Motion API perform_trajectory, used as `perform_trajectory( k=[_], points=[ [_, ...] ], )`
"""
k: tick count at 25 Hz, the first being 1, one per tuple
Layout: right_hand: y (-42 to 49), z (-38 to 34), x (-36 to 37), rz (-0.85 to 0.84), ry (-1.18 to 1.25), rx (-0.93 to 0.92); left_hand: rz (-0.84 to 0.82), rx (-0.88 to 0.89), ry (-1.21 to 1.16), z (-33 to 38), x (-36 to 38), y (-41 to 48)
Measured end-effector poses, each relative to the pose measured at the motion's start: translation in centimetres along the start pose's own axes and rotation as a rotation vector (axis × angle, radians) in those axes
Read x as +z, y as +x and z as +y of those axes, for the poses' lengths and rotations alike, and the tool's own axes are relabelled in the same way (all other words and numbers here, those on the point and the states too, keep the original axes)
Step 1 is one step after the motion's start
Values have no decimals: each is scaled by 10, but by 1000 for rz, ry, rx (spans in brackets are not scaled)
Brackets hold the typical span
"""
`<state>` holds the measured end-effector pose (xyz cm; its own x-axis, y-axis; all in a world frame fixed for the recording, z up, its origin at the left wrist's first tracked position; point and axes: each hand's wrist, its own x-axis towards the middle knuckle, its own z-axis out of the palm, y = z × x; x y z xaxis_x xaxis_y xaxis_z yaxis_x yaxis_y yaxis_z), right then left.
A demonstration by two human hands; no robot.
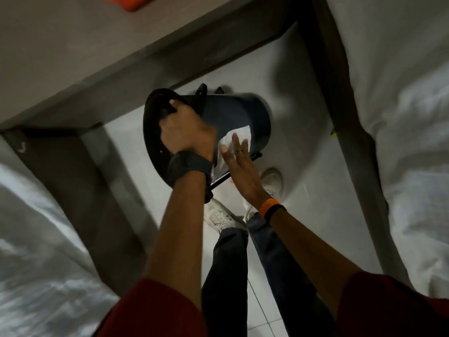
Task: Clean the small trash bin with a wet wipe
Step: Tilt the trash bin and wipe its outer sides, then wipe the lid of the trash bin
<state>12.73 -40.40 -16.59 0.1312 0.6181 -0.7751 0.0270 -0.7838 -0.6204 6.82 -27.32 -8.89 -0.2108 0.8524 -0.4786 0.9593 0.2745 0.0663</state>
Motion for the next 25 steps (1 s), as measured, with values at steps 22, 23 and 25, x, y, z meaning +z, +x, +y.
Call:
perform_trajectory(
  k=[22,23,25],
  points=[
    [78,14,-105,365,-21,121,-64,546,113,-36,79,-18],
    [76,14,-107,413,-80,95,-58,548,102,-35,78,-18],
    [65,13,-117,504,-140,34,-60,523,50,-33,73,-18]
  ],
)
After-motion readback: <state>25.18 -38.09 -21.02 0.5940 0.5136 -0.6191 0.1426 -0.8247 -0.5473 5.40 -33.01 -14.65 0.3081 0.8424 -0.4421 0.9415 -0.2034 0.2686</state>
